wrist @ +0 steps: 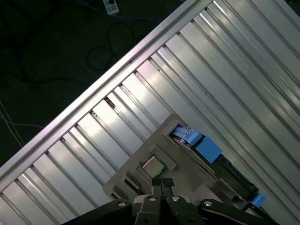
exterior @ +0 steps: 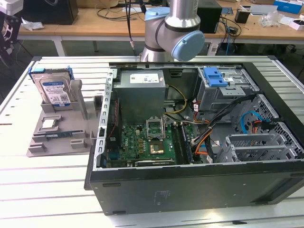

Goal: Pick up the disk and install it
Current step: 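Pick up the disk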

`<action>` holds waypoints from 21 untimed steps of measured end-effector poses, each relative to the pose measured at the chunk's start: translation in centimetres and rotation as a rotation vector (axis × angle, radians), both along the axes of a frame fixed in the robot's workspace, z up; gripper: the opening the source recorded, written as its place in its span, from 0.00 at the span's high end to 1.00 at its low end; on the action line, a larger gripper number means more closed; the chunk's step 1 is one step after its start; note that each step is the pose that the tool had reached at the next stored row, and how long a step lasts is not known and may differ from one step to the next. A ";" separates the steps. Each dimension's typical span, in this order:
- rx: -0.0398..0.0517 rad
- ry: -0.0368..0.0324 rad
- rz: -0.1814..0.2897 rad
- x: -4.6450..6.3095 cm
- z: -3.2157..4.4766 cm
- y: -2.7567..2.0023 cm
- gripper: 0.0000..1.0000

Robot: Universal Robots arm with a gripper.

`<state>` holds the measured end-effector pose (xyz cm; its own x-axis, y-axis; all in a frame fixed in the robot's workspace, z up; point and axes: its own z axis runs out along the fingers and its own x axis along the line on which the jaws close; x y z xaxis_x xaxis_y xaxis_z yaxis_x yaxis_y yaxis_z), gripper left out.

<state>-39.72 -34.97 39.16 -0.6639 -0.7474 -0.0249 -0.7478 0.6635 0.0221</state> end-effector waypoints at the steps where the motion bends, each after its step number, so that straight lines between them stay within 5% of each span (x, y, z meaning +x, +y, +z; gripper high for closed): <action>1: 0.0001 0.0000 0.016 0.0 0.00 0.00 0.90; 21: 0.0000 0.0001 0.192 0.0 0.00 0.00 0.90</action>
<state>-39.72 -34.97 39.16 -0.5095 -0.8601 -0.0248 -0.8604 0.5091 0.0221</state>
